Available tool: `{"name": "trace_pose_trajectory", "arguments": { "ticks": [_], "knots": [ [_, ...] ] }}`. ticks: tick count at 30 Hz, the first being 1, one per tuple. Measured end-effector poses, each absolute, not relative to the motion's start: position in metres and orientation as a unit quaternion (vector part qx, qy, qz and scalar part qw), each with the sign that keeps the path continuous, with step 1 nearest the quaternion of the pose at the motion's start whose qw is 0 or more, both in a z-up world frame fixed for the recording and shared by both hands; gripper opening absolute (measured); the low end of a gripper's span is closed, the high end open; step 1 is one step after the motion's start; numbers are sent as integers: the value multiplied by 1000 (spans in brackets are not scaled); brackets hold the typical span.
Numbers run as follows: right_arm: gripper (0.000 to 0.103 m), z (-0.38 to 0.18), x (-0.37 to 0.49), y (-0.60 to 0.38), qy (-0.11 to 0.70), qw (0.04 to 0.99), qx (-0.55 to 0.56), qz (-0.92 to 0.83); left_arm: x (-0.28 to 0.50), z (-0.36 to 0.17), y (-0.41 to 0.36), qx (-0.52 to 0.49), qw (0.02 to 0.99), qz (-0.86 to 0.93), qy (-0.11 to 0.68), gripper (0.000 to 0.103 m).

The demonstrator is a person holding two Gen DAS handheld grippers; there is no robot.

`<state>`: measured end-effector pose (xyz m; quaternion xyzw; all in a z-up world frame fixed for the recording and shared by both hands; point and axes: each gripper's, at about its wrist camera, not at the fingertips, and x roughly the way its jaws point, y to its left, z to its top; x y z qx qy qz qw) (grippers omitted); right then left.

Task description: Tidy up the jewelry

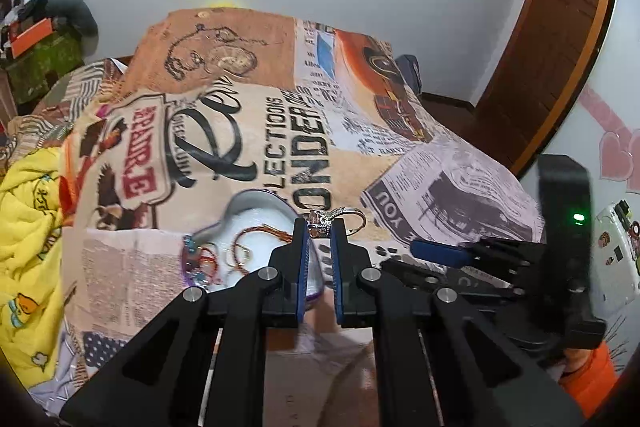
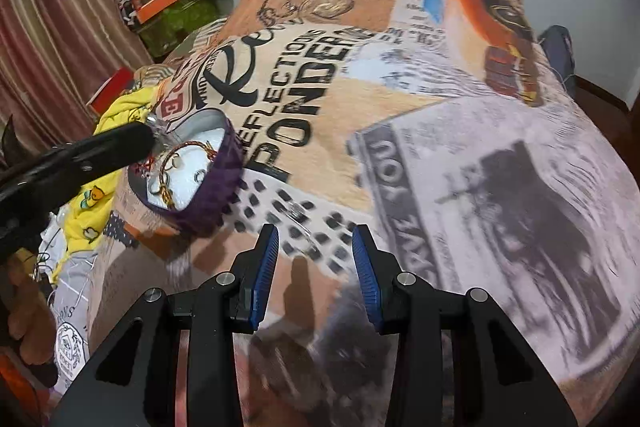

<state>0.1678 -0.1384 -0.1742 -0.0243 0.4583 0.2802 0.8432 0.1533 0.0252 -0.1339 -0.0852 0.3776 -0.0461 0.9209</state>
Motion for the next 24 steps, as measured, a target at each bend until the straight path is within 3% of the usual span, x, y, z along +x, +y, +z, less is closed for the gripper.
{"name": "trace_pose_trajectory", "arguments": {
  "ticks": [6,10,24],
  "knots": [
    [34,-189,184,-119,479,829,-27,286,153,-138,33,-86,921,-47,378,9],
    [13,-197,189,-115,487,825,-26,285,152,-141,37,-91,919,-46,380,9],
    [12,-157,172,-125,441,851,-12,286,137,-125,44,-90,927,-33,364,9]
  ]
}}
